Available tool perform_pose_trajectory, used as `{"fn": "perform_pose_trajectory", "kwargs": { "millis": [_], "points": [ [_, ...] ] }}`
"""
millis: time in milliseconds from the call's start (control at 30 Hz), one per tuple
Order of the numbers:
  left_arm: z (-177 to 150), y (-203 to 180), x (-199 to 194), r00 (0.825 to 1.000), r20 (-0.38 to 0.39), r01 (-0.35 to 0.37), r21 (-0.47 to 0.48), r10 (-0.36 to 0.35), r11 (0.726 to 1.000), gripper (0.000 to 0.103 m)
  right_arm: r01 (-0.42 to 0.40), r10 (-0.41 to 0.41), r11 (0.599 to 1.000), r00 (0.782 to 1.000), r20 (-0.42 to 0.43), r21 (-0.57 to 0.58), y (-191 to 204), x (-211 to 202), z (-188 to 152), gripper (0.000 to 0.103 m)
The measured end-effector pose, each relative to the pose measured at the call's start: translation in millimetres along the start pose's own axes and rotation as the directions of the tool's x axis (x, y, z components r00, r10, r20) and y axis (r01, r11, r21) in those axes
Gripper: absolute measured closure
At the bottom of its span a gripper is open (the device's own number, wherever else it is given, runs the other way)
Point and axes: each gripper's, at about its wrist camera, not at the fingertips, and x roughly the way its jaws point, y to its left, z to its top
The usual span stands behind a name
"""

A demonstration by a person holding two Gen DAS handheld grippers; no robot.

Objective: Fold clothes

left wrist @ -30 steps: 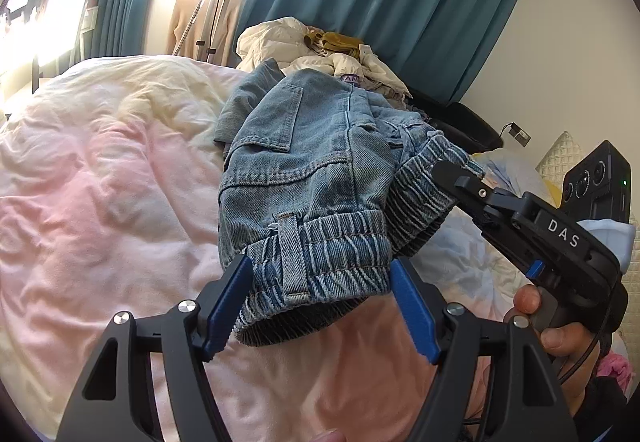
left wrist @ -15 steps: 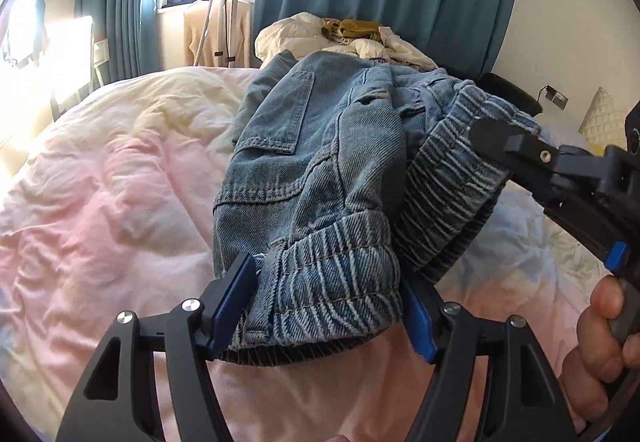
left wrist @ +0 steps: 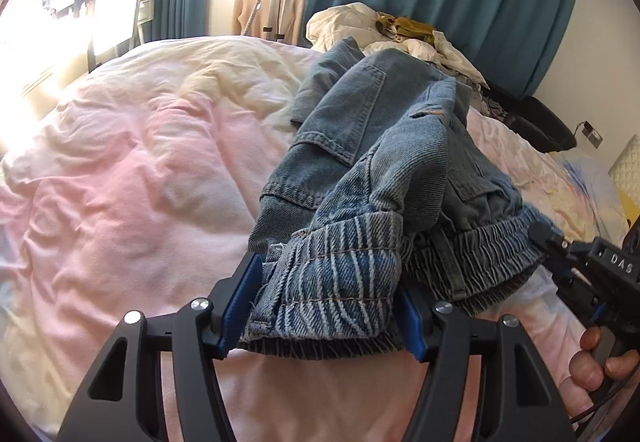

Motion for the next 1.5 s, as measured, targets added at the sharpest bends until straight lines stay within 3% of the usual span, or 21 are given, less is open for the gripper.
{"fn": "perform_pose_trajectory", "kwargs": {
  "millis": [100, 267, 367, 467, 533, 567, 633, 700, 800, 933, 1300, 1500],
  "points": [
    [3, 20, 1, 1.000, -0.002, -0.015, -0.091, 0.015, 0.996, 0.039, -0.034, 0.038, 0.988, 0.999, -0.020, 0.153, -31, 8, 3, 0.074],
    [7, 53, 4, 1.000, -0.021, -0.006, -0.248, 0.001, 0.969, 0.042, -0.168, 0.177, 0.934, 0.984, -0.003, 0.314, -62, 18, 6, 0.044],
    [6, 64, 6, 0.999, -0.032, 0.008, -0.305, -0.019, 0.952, 0.043, -0.163, 0.184, 0.933, 0.982, -0.036, 0.320, -58, 30, 6, 0.043],
    [7, 67, 8, 0.999, -0.042, -0.031, -0.313, 0.019, 0.949, 0.043, -0.118, 0.137, 0.953, 0.989, -0.052, 0.278, -54, 39, 4, 0.043],
    [7, 73, 11, 0.998, -0.056, -0.053, -0.331, 0.036, 0.942, 0.043, -0.089, 0.109, 0.961, 0.992, -0.062, 0.262, -54, 42, 4, 0.048],
    [6, 77, 12, 0.998, -0.062, -0.048, -0.350, 0.028, 0.935, 0.043, -0.080, 0.099, 0.964, 0.993, -0.063, 0.253, -54, 42, 4, 0.062],
    [3, 88, 14, 0.998, -0.062, 0.004, -0.414, -0.033, 0.910, 0.043, -0.060, 0.075, 0.971, 0.996, -0.055, 0.232, -51, 39, 4, 0.071],
    [0, 97, 16, 0.991, -0.048, 0.084, -0.496, -0.124, 0.864, 0.043, -0.048, 0.058, 0.975, 0.997, -0.044, 0.217, -50, 37, 6, 0.080],
    [-4, 99, 14, 0.983, -0.035, 0.134, -0.542, -0.182, 0.829, 0.044, -0.034, 0.039, 0.982, 0.999, -0.028, 0.187, -46, 31, 7, 0.083],
    [-4, 91, 9, 0.977, -0.025, 0.167, -0.520, -0.211, 0.838, 0.043, -0.027, 0.027, 0.993, 1.000, 0.002, 0.114, -29, 26, 10, 0.085],
    [11, 71, -14, 0.988, 0.069, 0.155, -0.368, -0.139, 0.917, 0.043, -0.017, 0.020, 0.999, 0.999, 0.044, -0.050, 6, 9, 4, 0.085],
    [15, 73, -3, 0.984, 0.061, 0.176, -0.382, -0.166, 0.907, 0.043, -0.006, 0.008, 0.999, 1.000, 0.029, -0.052, -4, 6, -1, 0.085]
  ]
}}
